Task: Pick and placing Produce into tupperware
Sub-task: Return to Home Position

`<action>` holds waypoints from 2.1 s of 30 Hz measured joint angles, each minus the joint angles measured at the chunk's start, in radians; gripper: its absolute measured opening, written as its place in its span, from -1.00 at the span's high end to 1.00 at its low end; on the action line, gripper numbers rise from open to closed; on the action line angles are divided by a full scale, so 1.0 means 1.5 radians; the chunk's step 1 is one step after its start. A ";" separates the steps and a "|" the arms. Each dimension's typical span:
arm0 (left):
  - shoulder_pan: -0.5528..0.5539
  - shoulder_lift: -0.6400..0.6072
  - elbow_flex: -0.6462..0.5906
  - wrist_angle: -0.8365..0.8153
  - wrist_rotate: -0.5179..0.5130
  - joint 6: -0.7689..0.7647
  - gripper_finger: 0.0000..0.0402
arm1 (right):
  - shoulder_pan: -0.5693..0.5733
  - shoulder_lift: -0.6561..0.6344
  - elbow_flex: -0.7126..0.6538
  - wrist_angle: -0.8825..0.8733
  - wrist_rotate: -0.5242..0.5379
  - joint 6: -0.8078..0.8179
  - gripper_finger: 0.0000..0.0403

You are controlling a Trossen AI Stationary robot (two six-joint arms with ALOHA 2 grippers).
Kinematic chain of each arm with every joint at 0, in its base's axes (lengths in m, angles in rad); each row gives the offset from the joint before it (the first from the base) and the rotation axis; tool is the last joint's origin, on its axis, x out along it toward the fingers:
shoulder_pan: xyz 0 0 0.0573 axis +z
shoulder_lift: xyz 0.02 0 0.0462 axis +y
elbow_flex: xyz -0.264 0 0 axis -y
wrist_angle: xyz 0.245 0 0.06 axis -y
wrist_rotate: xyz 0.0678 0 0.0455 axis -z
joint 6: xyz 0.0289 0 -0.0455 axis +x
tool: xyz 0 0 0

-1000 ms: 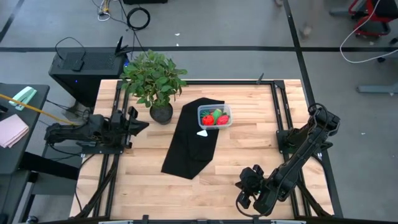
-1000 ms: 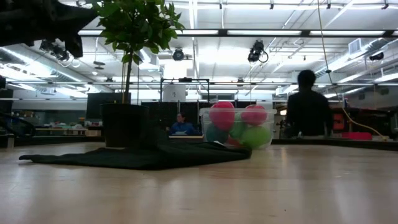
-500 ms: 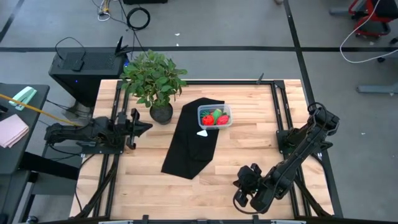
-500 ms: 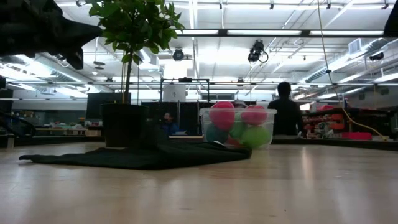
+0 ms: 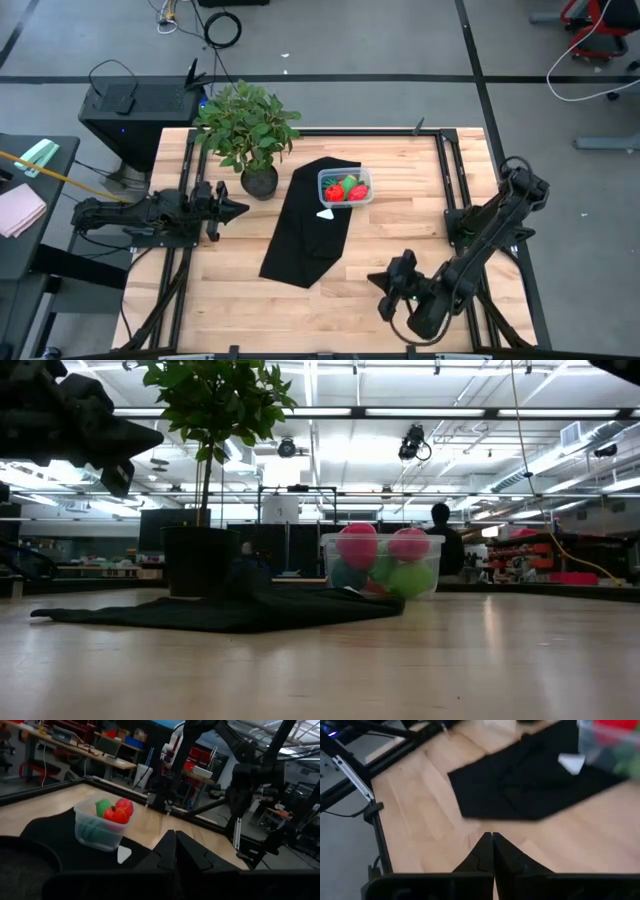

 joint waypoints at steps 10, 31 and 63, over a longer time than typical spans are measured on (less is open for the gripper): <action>0.000 0.000 0.000 0.000 0.000 -0.001 0.89 | -0.001 -0.260 -0.202 0.291 0.099 -0.231 1.00; 0.000 0.000 -0.001 0.000 0.000 -0.001 0.86 | 0.105 -0.761 -0.633 0.694 0.116 -0.555 1.00; 0.000 0.000 -0.001 0.001 0.000 0.000 0.80 | -0.479 -0.789 -0.765 0.939 -0.505 -0.608 1.00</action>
